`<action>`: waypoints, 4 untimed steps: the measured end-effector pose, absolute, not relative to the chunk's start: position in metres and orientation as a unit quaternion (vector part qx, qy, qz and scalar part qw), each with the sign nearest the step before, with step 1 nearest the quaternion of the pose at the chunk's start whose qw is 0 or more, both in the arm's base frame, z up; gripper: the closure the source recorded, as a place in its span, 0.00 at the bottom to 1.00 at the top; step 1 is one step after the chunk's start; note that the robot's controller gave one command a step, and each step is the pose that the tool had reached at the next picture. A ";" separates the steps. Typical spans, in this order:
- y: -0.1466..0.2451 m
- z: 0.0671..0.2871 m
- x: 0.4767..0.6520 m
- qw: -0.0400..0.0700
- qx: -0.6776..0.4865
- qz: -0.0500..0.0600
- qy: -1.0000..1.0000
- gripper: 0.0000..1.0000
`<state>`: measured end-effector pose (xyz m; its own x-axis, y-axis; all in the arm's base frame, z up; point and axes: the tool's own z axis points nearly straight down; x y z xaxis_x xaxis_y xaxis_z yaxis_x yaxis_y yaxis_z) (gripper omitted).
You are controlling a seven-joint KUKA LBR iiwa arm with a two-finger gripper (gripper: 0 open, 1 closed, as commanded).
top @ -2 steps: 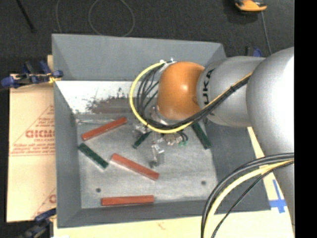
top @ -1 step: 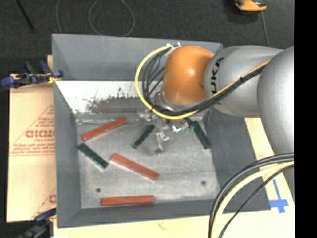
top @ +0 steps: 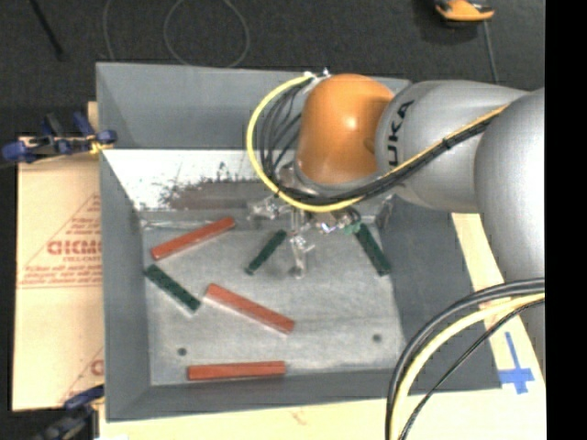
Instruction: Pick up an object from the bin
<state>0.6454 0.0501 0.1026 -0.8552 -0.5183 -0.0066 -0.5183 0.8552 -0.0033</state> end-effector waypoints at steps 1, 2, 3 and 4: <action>0.046 0.070 0.638 0.002 -0.285 0.000 0.958 0.00; 0.046 0.072 0.640 0.004 -0.283 0.000 0.959 0.00; 0.045 0.072 0.640 0.004 -0.282 0.000 0.960 1.00; 0.045 0.086 0.642 0.004 -0.280 0.000 0.960 1.00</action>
Offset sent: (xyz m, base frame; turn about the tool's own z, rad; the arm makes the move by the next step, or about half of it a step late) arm -0.0084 -0.0044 -0.0326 -0.0359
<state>0.6419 0.0453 0.0858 -0.8436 -0.5369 -0.0083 -0.5370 0.8436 -0.0017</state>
